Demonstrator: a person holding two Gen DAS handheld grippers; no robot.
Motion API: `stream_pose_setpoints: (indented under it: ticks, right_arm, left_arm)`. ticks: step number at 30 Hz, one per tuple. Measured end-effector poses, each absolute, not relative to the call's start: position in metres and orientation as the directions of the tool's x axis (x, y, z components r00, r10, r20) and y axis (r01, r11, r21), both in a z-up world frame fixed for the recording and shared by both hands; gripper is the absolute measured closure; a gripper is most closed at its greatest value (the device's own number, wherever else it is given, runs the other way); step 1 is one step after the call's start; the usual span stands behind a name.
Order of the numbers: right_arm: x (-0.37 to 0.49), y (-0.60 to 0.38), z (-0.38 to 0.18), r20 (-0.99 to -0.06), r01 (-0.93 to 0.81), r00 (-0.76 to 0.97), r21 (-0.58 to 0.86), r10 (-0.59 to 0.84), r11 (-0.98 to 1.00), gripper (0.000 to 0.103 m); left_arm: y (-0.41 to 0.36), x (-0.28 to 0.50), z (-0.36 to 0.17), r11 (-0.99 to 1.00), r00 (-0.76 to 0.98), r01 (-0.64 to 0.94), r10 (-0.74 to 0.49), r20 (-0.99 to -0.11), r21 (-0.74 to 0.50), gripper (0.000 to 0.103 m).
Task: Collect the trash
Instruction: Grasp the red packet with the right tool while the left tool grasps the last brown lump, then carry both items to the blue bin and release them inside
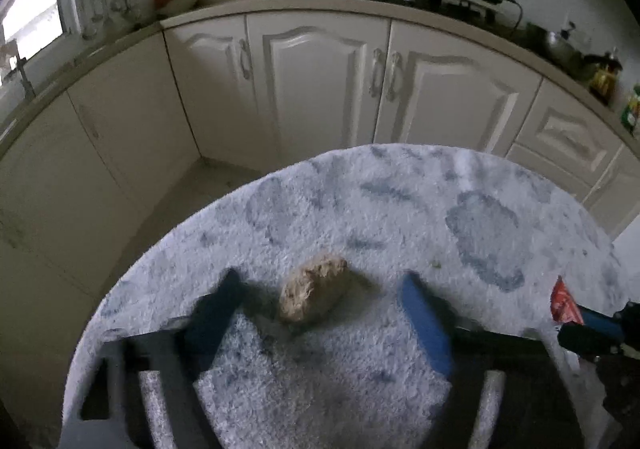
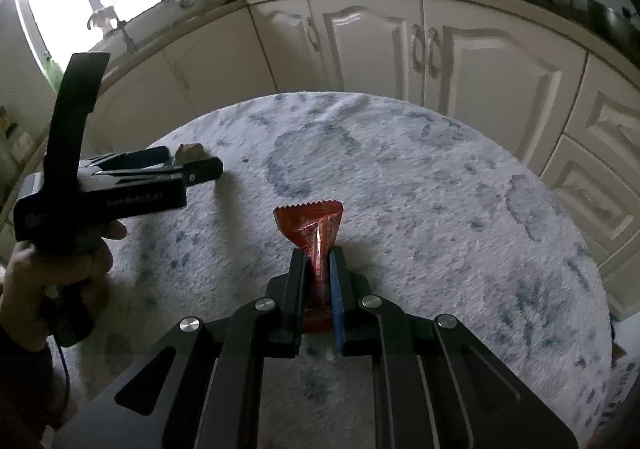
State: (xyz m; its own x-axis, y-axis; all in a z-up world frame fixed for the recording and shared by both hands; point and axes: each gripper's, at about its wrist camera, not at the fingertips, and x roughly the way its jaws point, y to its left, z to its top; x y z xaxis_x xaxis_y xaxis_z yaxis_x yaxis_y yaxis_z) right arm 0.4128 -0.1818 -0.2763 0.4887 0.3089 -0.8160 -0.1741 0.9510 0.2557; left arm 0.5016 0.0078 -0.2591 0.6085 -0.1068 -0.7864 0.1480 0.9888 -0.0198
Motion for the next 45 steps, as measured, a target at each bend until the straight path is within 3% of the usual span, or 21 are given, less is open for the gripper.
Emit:
stream_pose_setpoints:
  ticks: [1,2,12,21,33,45]
  right_arm:
    - [0.412,-0.183,-0.276,-0.816,-0.171,0.489,0.255,0.307,0.952,0.092]
    - [0.412,-0.184,-0.276,-0.816,-0.168,0.49,0.258,0.307,0.951,0.092]
    - [0.377,-0.207,-0.252,-0.797,-0.118,0.518,0.295,0.312,0.948,0.092]
    - [0.32,-0.229,-0.208,-0.766,-0.101,0.573,0.285,0.29,0.953,0.092]
    - [0.244,-0.277,-0.148,-0.694,-0.067,0.676,0.275,0.247,0.959,0.092]
    - [0.178,-0.366,-0.122,-0.656,0.076,0.744,0.272,0.127,0.959,0.092]
  left_arm:
    - [0.008,0.501,-0.258,0.988,0.61,0.151,-0.114,-0.784,-0.027,0.066]
    - [0.007,0.501,-0.258,0.988,0.611,0.15,-0.113,-0.784,-0.025,0.078]
    - [0.013,0.454,-0.235,0.977,0.621,0.156,-0.214,-0.754,-0.148,0.079]
    - [0.003,0.359,-0.182,0.972,0.695,0.172,-0.236,-0.679,-0.162,0.079]
    - [-0.069,0.247,-0.134,0.948,0.747,0.288,-0.311,-0.587,-0.136,0.079]
    - [-0.172,0.218,-0.113,0.882,0.703,0.457,-0.435,-0.562,-0.111,0.078]
